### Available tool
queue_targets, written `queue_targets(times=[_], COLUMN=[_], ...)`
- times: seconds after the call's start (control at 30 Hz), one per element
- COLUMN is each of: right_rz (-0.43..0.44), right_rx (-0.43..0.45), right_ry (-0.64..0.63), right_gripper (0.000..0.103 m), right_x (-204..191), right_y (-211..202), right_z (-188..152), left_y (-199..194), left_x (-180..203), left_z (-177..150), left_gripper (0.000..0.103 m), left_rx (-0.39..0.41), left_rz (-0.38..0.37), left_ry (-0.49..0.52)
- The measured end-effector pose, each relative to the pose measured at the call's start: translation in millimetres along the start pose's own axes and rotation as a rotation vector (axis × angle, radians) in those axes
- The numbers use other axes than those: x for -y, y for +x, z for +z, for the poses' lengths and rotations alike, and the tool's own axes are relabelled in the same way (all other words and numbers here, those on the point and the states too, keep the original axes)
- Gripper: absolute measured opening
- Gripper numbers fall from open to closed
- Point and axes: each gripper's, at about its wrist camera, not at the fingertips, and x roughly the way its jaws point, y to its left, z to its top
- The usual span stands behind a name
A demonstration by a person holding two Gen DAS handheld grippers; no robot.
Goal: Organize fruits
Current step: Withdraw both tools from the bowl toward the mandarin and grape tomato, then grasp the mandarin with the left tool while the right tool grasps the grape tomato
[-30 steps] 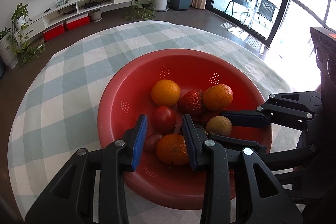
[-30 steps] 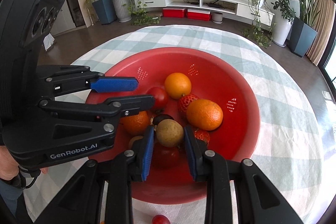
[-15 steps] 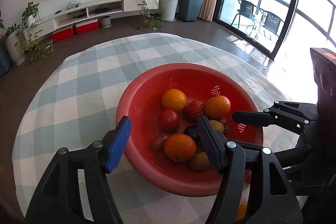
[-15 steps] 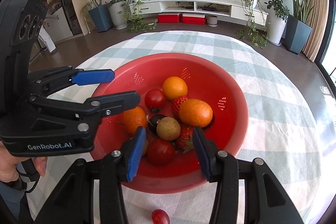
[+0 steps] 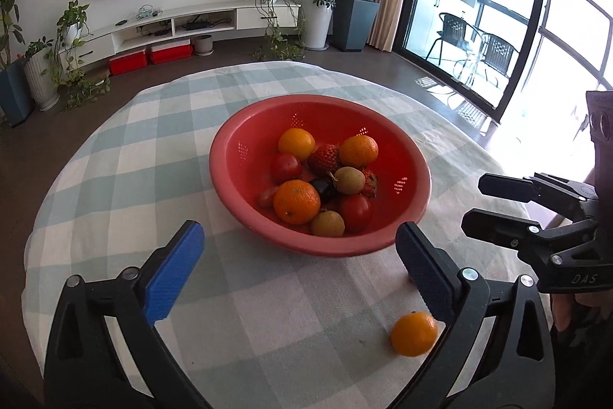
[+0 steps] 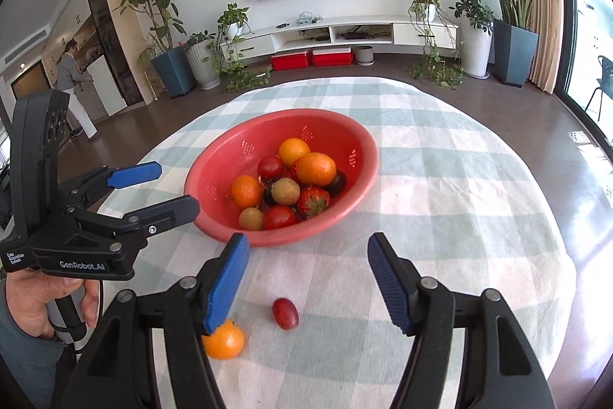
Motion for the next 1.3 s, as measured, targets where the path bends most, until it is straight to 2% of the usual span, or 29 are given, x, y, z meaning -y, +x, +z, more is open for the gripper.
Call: queue_targets(times=[0.2, 0.33, 0.53, 0.73, 0.8, 0.87, 1.0, 1.07, 1.3], right_rz=[0.012, 0.017, 0.019, 0.026, 0.026, 0.026, 0.028, 0.03, 0.03], right_rx=[-0.018, -0.033, -0.034, -0.036, -0.042, -0.043, -0.048, -0.055, -0.065], right_ry=[0.048, 0.082, 0.091, 0.088, 0.09, 0.091, 0.087, 0.081, 0.073], right_gripper=[0.069, 0.069, 0.069, 0.069, 0.069, 0.068, 0.065, 0.063, 0.061], right_x=[7, 10, 10, 12, 12, 13, 13, 13, 11], right_y=[-12, -15, -14, -11, -9, -9, -8, -7, -6], right_z=[-24, -36, -44, -50, -50, -51, -51, -51, -52], left_y=[-12, -7, 1, 12, 13, 18, 26, 27, 30], left_x=[34, 55, 76, 82, 80, 82, 81, 80, 81], left_z=[-53, -76, -87, -80, -75, -73, -74, -73, -75], left_gripper=[0.103, 0.103, 0.103, 0.102, 0.093, 0.078, 0.069, 0.059, 0.056], left_rx=[-0.043, -0.087, -0.12, -0.141, -0.146, -0.164, -0.19, -0.19, -0.199], left_rz=[-0.041, -0.047, -0.047, -0.056, -0.065, -0.067, -0.059, -0.056, -0.059], left_ry=[0.013, 0.052, 0.11, 0.13, 0.133, 0.137, 0.139, 0.132, 0.14])
